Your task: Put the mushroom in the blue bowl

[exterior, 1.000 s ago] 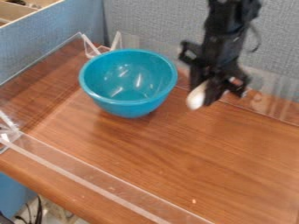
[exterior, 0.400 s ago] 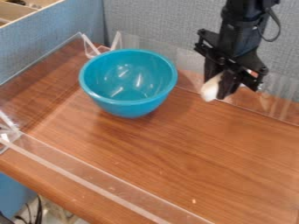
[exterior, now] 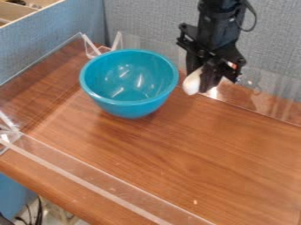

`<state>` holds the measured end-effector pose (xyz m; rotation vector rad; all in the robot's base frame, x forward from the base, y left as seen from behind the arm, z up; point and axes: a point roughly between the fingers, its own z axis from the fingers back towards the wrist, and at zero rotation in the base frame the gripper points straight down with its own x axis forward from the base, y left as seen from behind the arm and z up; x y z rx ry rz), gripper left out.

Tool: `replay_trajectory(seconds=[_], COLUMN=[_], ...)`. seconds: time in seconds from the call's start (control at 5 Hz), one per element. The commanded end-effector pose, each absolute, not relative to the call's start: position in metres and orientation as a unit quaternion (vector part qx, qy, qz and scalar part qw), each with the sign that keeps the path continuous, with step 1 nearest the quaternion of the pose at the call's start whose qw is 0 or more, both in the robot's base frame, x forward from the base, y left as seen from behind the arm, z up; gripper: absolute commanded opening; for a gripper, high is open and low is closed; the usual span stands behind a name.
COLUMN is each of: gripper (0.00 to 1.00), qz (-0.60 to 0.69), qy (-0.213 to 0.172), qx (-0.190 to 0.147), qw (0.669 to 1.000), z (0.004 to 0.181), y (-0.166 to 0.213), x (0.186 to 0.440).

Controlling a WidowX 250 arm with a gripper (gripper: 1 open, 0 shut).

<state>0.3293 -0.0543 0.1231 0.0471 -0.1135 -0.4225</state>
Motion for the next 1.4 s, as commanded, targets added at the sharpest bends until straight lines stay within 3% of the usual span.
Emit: replay_trajectory(seconds=[0.0,0.2,0.6,0.8,1.2], gripper=[0.00,0.00,0.00,0.00,0.00], qz=[-0.227,-0.244,-0.187,-0.164,-0.186], qy=[-0.103,-0.107,-0.090,-0.071,-0.052], qx=[0.021,0.018,0.021,0.022,0.023], qw=[0.968,0.964,0.978,0.984,0.981], z=[0.161,0.173,0.171,0.156,0.130], y=[-0.054,-0.057,0.006,0.033,0.028], x=[0.329,0.328,0.324,0.325,0.327])
